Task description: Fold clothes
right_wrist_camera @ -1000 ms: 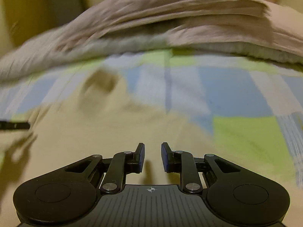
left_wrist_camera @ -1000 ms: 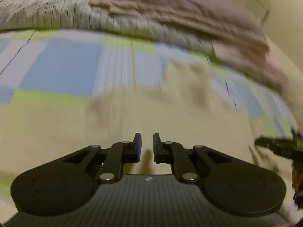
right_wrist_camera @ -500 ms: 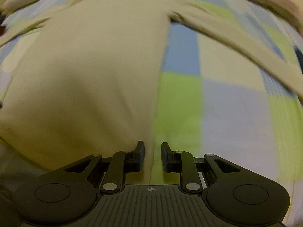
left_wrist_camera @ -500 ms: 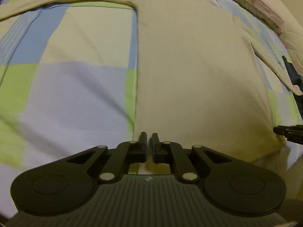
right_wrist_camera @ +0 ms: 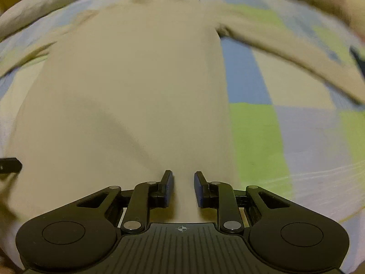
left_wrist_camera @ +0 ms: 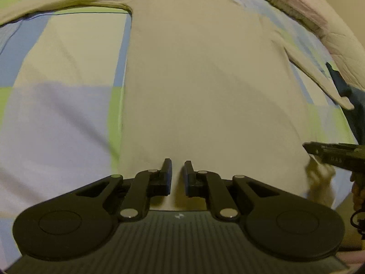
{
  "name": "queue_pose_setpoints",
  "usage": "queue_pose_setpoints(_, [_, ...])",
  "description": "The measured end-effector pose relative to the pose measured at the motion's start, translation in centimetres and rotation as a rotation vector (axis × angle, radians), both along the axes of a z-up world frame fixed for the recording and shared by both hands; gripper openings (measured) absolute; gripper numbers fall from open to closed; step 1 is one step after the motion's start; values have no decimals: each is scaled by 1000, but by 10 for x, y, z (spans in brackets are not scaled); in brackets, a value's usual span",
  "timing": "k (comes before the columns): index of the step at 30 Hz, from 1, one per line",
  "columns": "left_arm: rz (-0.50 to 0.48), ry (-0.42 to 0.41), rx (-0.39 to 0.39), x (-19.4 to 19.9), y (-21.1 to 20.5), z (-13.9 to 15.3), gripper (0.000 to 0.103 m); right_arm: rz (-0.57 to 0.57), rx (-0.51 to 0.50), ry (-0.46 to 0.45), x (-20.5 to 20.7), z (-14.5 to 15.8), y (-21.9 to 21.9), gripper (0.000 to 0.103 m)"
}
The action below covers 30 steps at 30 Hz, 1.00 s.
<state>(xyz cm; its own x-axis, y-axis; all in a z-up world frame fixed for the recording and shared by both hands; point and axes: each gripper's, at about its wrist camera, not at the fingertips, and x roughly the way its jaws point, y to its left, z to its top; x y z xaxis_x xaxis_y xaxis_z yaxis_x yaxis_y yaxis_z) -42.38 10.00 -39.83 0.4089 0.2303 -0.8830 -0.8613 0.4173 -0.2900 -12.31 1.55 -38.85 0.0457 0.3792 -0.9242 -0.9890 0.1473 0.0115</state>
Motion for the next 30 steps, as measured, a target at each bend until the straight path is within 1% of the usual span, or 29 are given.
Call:
queue_pose_setpoints(2, [14,16,-13,-8,-16,0,8,7,-22,-10,-3,1,-21,23])
queue_pose_setpoints(5, [75,25,-22,-15,-31,2,7,37,-19,-29,-6,1,-36,22])
queue_pose_setpoints(9, [157,55,-16,-9,-52,11,7,85,-15,-48,-8,3,-50,23])
queue_pose_setpoints(11, [196,77,-51,-3,-63,19,8,109,-28,-33,-3,7,-56,23])
queue_pose_setpoints(12, [212,84,-69,0,-69,25,9,108,-53,-12,3,10,-62,23])
queue_pose_setpoints(14, [238,82,-80,4,-84,46,10,65,-109,44,16,18,-76,23])
queue_pose_setpoints(16, [247,73,-51,10,-93,74,14,13,-137,94,30,30,-88,23])
queue_pose_setpoints(19, [262,61,-8,21,-106,116,19,-23,-70,111,47,67,-103,23])
queue_pose_setpoints(22, [276,48,36,31,-119,158,23,-42,25,134,62,112,-109,23])
queue_pose_setpoints(23, [281,44,50,35,-123,172,27,-52,61,144,66,130,-111,27])
queue_pose_setpoints(24, [285,40,65,38,-128,186,29,-66,94,157,69,146,-112,35])
queue_pose_setpoints(25, [291,34,80,42,-132,199,31,-81,127,175,73,163,-115,63])
queue_pose_setpoints(26, [297,26,96,46,-137,212,34,-90,161,192,76,178,-119,79])
queue_pose_setpoints(28, [305,10,128,51,-148,234,38,-76,228,217,76,206,-126,79])
queue_pose_setpoints(30, [318,4,149,52,-160,253,42,-42,265,211,67,229,-134,79])
